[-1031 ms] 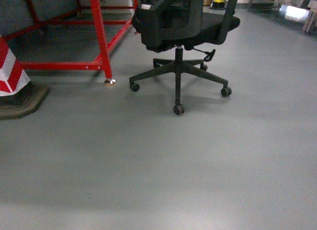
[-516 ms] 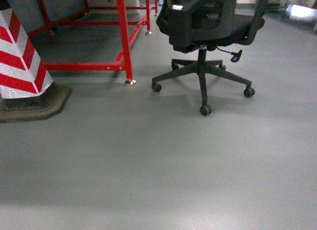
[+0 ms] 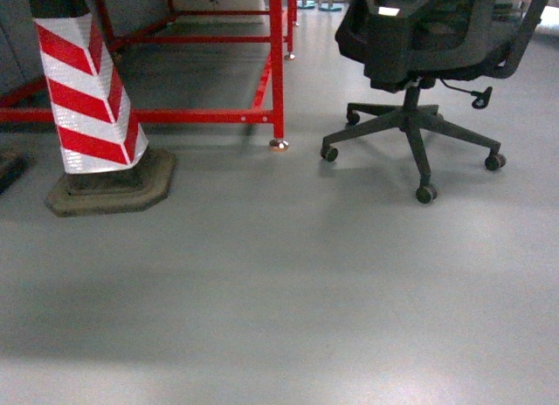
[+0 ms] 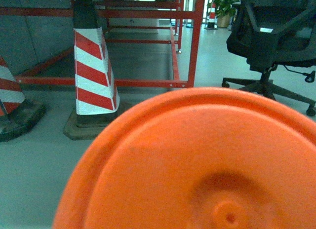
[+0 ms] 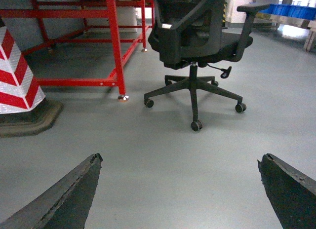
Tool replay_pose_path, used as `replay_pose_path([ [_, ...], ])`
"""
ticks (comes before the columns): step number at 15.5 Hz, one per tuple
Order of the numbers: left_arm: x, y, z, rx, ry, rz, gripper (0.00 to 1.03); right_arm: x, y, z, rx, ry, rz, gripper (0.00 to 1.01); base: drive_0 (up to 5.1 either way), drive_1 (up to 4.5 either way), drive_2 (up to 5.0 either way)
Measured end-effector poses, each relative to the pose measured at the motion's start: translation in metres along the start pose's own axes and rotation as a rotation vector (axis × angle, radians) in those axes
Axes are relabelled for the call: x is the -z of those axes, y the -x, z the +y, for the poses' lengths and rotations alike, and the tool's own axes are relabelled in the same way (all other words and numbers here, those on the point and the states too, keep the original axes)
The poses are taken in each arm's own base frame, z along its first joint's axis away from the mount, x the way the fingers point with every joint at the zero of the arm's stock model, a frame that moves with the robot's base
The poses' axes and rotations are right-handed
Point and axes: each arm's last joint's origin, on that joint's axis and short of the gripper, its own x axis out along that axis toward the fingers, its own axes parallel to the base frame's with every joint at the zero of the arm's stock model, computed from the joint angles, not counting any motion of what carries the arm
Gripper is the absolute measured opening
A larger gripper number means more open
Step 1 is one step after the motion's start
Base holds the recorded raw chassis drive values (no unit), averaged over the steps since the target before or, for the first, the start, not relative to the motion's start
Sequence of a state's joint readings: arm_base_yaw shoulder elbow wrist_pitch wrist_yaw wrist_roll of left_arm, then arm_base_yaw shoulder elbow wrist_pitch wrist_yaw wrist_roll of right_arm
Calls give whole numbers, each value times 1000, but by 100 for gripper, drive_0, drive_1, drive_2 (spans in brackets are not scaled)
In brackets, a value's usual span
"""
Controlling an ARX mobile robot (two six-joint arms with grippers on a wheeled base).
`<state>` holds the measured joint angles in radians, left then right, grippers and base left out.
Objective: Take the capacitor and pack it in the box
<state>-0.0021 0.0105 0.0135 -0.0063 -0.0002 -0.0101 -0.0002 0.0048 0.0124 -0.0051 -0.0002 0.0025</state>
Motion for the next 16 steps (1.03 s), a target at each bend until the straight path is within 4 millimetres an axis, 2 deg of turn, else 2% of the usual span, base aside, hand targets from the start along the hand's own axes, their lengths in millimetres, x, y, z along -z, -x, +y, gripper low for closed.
replay_pose_path([
  [16,0,0,0,0,0,1,43,0,0,0,0,0,-2,98,-500,241,241],
])
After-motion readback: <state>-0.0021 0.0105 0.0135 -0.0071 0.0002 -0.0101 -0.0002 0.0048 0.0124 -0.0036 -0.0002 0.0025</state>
